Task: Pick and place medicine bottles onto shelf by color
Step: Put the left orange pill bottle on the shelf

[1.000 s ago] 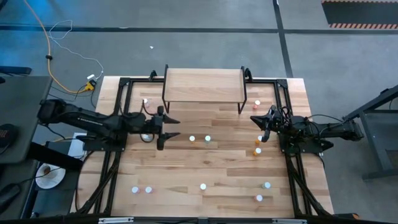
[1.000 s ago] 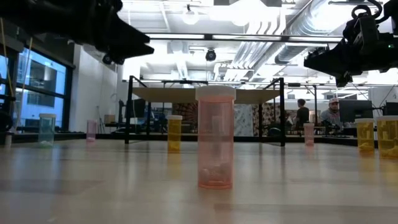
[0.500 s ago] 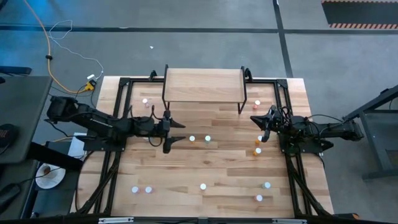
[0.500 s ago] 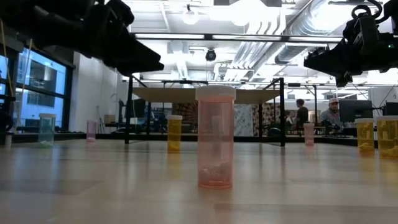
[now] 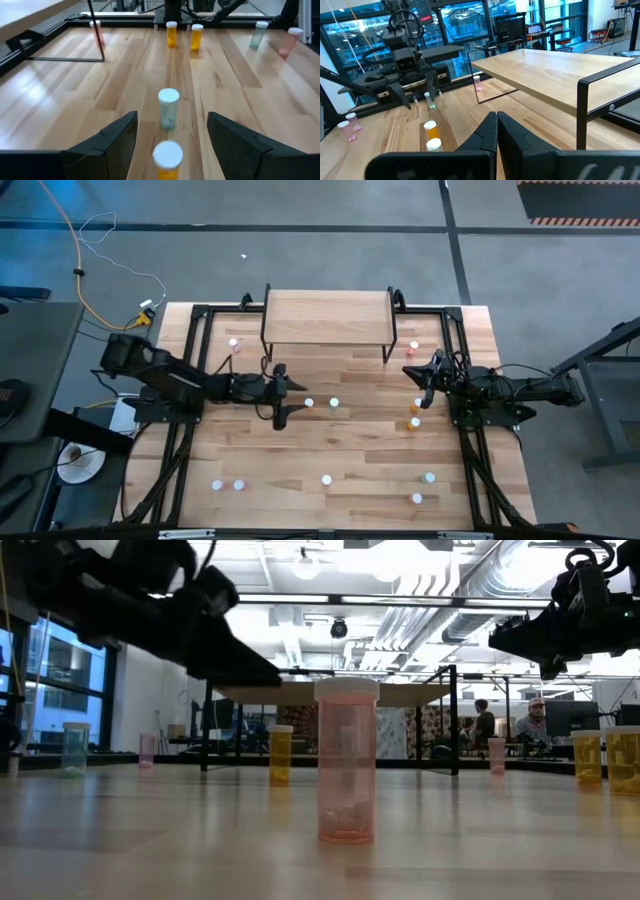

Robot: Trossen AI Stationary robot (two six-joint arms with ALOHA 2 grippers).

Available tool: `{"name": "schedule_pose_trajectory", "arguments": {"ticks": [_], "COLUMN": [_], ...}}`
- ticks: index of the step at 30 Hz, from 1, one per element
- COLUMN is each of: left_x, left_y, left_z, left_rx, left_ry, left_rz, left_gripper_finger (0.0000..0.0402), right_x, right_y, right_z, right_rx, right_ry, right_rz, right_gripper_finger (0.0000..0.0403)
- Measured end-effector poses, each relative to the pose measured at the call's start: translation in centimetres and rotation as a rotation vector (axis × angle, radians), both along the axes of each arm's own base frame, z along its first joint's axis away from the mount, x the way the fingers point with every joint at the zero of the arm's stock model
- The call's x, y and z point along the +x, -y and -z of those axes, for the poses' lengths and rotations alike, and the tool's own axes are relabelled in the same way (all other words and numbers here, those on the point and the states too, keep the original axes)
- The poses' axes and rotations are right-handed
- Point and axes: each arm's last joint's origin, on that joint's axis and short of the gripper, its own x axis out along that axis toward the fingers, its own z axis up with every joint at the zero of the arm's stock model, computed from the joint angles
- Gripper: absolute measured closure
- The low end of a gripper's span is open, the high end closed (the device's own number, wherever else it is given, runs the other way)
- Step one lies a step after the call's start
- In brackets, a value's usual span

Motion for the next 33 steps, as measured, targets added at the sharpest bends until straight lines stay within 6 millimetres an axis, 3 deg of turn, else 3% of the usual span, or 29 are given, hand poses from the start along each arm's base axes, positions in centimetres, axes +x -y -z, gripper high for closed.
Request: {"name": "schedule_pose_trajectory", "arguments": {"ticks": [7, 33], "left_x": [1.3, 1.5], "left_y": [-0.1, -0.2], "left_z": [0.9, 3.9], "left_rx": [0.005, -0.022], "left_ry": [-0.045, -0.158], "left_rz": [0.002, -0.038], "left_gripper_finger": [0.0170, 0.0170], "right_x": [0.0, 0.0], "right_y": [0.0, 0.0], "right_z": [0.0, 0.0], "right_rx": [0.000, 0.000], "right_ry": [0.000, 0.000], "right_rz": [0.000, 0.000], "right_gripper_finger": [0.0402, 0.0402]}}
